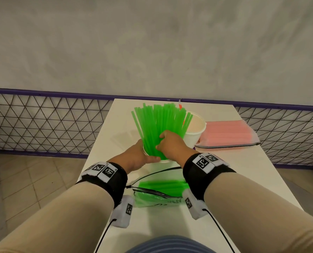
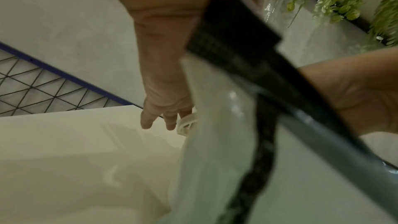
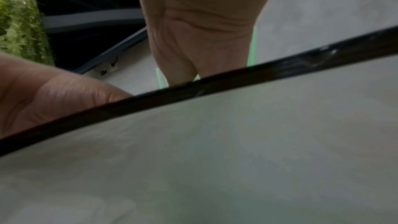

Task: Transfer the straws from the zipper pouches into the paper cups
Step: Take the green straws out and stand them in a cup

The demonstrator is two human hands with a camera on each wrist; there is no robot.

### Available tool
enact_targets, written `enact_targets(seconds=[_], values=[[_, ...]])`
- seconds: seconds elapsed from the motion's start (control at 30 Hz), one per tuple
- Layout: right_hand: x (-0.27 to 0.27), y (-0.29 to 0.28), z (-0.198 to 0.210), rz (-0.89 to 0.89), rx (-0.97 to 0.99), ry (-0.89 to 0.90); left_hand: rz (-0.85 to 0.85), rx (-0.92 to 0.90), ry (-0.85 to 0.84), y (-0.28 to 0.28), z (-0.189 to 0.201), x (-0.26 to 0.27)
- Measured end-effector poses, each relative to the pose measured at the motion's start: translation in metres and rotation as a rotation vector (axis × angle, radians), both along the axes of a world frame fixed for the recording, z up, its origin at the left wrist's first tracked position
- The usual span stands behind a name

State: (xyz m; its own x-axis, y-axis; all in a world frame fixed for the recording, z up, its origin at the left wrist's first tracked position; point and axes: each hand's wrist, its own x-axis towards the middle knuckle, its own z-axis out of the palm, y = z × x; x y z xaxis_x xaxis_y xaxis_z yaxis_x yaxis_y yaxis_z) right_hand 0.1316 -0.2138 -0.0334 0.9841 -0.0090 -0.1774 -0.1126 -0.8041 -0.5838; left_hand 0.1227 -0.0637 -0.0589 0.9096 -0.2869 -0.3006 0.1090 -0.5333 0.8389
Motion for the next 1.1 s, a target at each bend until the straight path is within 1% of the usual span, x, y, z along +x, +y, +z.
enact_targets(seconds=[0.1,0.17,0.23,0.27,0.3,0.33,0.37,0.4,0.47,0.5,0.53,0.6,0.63,0.73,0.8,0.87,0.97,1.1], values=[[-0.010,-0.004,0.019,0.011,0.107,-0.033,0.030,0.049,-0.023,0.003,-0.003,-0.002],[-0.024,-0.009,0.041,0.054,0.246,-0.061,0.089,0.051,0.023,0.010,-0.008,-0.006],[-0.043,-0.018,0.063,0.180,0.356,-0.031,0.161,-0.007,0.114,0.024,-0.015,-0.009],[-0.054,-0.024,0.073,0.283,0.368,0.028,0.181,-0.019,0.162,0.033,-0.021,-0.011],[-0.064,-0.028,0.079,0.394,0.338,0.111,0.182,-0.030,0.210,0.042,-0.026,-0.015],[-0.072,-0.032,0.082,0.499,0.264,0.197,0.148,-0.019,0.246,0.050,-0.029,-0.021],[-0.079,-0.035,0.079,0.587,0.153,0.268,0.091,0.006,0.271,0.058,-0.034,-0.026],[-0.083,-0.036,0.070,0.654,0.013,0.300,0.012,0.047,0.284,0.064,-0.039,-0.032],[-0.087,-0.034,0.043,0.721,-0.288,0.242,-0.168,0.082,0.315,0.072,-0.047,-0.045],[-0.089,-0.032,0.028,0.715,-0.400,0.194,-0.231,0.091,0.333,0.073,-0.050,-0.052],[-0.090,-0.029,0.014,0.686,-0.456,0.158,-0.272,0.116,0.353,0.072,-0.053,-0.056],[-0.093,-0.024,-0.008,0.634,-0.450,0.106,-0.312,0.210,0.325,0.066,-0.061,-0.062],[-0.094,-0.021,-0.018,0.625,-0.430,0.087,-0.320,0.230,0.289,0.061,-0.065,-0.064],[-0.096,-0.012,-0.038,0.633,-0.422,0.053,-0.258,0.109,0.230,0.047,-0.076,-0.069],[-0.099,-0.008,-0.049,0.652,-0.439,0.030,-0.228,0.064,0.139,0.043,-0.082,-0.071],[-0.102,-0.007,-0.056,0.674,-0.483,-0.007,-0.226,0.068,0.056,0.040,-0.080,-0.073],[-0.106,-0.006,-0.061,0.693,-0.548,-0.049,-0.281,0.103,-0.042,0.041,-0.080,-0.075],[-0.112,-0.005,-0.061,0.707,-0.572,-0.094,-0.284,0.124,-0.087,0.036,-0.070,-0.079]])
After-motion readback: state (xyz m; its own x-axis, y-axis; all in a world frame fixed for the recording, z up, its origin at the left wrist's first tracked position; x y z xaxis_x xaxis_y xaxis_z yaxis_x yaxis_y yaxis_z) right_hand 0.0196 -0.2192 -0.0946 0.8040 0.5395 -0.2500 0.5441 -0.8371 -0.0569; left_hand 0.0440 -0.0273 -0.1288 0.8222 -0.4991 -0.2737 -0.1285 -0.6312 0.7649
